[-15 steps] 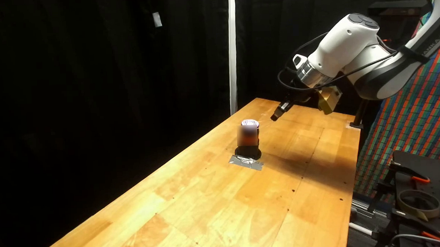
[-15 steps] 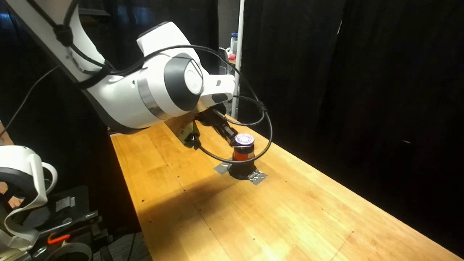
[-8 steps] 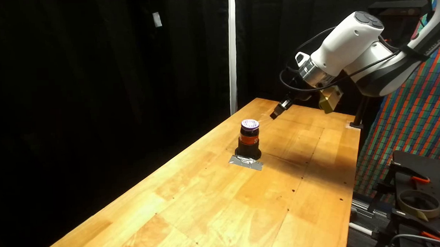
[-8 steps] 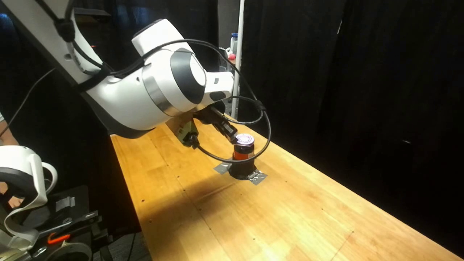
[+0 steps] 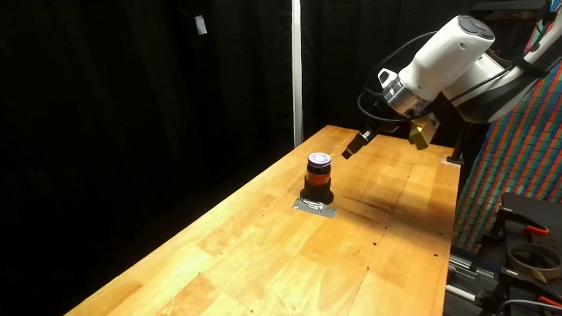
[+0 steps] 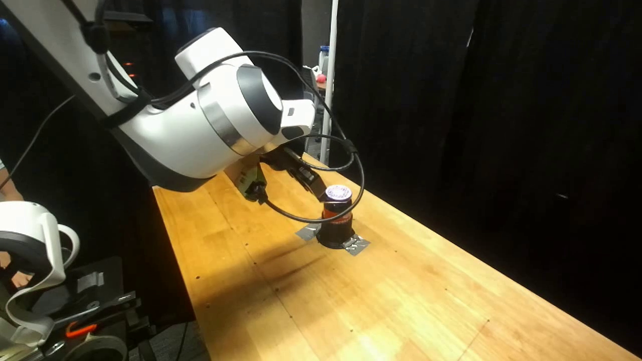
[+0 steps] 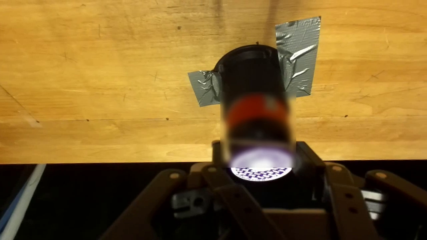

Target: Place the elastic band over the cup

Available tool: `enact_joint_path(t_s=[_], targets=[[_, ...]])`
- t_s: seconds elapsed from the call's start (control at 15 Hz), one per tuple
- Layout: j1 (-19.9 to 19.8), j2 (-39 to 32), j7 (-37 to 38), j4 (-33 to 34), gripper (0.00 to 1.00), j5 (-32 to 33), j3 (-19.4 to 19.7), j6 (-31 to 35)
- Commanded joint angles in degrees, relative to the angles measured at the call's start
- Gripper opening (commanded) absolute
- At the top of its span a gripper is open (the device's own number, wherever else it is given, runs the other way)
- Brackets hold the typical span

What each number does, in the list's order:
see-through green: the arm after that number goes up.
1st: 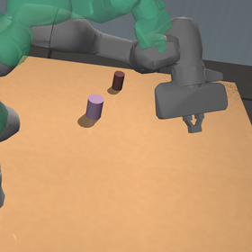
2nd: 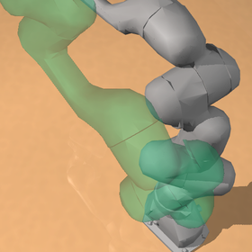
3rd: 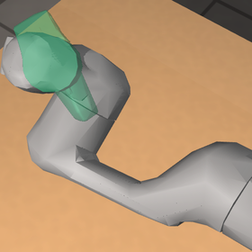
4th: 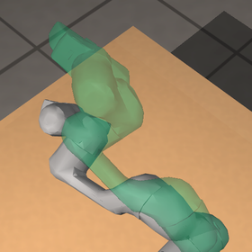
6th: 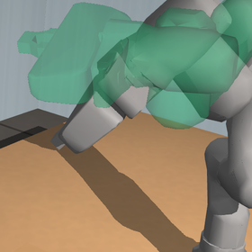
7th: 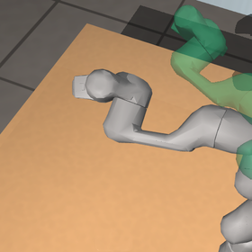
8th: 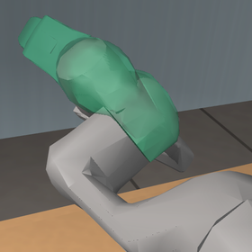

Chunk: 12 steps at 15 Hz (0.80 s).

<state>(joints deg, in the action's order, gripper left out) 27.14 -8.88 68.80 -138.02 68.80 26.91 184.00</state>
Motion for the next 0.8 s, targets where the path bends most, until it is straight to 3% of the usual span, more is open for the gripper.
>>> enact_joint_path(t_s=[0.0, 0.07, 0.13, 0.4, 0.53, 0.6, 0.73], targets=[[2.48, 0.1, 6.18, 2.03, 0.88, 5.08, 2.43, 0.27], [3.0, 0.07, 7.73, 2.68, 0.97, 6.62, 2.76, 0.22], [3.52, 0.17, 9.64, 3.39, 1.0, 8.46, 3.13, 0.12], [4.56, 0.22, 16.27, 4.88, 1.0, 15.19, 2.83, -0.54], [2.27, -3.19, 10.1, -0.19, 1.0, 8.54, 0.48, 2.93], [3.28, -0.87, 12.86, 2.38, 1.0, 11.77, 1.49, 0.11], [3.25, -2.85, 12.24, 0.1, 1.0, 10.31, 1.03, 0.95]])
